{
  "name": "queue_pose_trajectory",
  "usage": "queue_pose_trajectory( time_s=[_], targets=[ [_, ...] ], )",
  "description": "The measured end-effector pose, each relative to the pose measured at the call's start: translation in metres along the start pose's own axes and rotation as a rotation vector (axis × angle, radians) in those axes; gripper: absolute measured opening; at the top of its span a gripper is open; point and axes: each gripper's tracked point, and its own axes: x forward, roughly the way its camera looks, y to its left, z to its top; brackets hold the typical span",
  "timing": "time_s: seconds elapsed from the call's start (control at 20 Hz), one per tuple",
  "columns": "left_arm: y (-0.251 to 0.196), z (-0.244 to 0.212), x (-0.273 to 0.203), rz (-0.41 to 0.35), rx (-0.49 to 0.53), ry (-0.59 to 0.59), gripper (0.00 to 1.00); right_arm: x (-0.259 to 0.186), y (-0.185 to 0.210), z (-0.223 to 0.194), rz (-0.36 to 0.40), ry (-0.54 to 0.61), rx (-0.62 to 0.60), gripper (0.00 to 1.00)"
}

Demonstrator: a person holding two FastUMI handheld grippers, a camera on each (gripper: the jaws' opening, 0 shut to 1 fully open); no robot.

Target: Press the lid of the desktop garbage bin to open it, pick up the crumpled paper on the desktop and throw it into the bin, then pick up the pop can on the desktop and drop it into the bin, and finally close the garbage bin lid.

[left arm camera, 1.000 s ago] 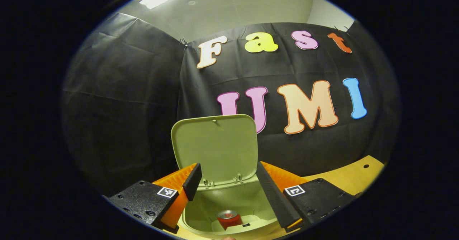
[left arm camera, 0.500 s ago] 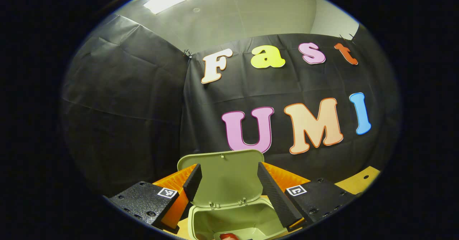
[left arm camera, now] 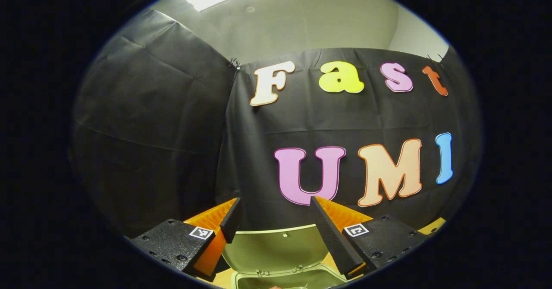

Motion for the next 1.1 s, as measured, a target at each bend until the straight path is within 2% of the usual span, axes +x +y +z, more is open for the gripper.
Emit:
queue_pose_trajectory(
  time_s=[0.1,0.25,0.3,0.45,0.5,0.55,0.6,0.65,0.75,0.85,0.9,1.1],
  targets=[
    [0.001,-0.015,0.016,-0.015,-0.028,0.065,0.93,0.0,0.0,-0.003,-0.007,0.005,0.0,0.99],
    [0.002,-0.042,0.027,-0.034,-0.039,0.18,0.92,0.001,0.001,-0.004,-0.012,0.012,-0.003,0.99],
    [0.005,-0.044,0.026,-0.023,-0.017,0.194,0.94,0.001,0.002,-0.004,-0.011,0.014,-0.003,0.99],
    [-0.001,-0.042,0.024,-0.045,0.01,0.194,0.92,0.006,0.006,-0.001,0.003,0.012,-0.002,0.99],
    [-0.001,-0.042,0.022,-0.047,0.017,0.196,0.97,0.008,0.008,-0.001,0.009,0.011,-0.004,0.99],
    [0.0,-0.043,0.021,-0.048,0.016,0.196,0.92,0.011,0.01,0.001,0.015,0.011,-0.005,0.99],
    [-0.002,-0.041,0.019,-0.049,0.005,0.197,0.95,0.013,0.012,0.001,0.024,0.009,-0.005,0.99],
    [-0.004,-0.042,0.015,-0.053,0.005,0.194,0.93,0.015,0.013,0.003,0.032,0.006,-0.006,0.99],
    [-0.011,-0.045,-0.008,-0.067,0.01,0.187,0.95,0.02,0.016,0.004,0.05,0.007,-0.01,0.99],
    [-0.013,-0.047,-0.028,-0.075,0.011,0.187,0.92,0.026,0.018,0.004,0.067,0.012,-0.012,0.99],
    [-0.015,-0.048,-0.035,-0.082,0.012,0.188,0.95,0.027,0.02,0.005,0.077,0.012,-0.012,0.99],
    [-0.024,-0.059,-0.063,-0.097,0.001,0.206,0.92,0.036,0.028,0.009,0.114,0.012,-0.025,0.99]
  ],
)
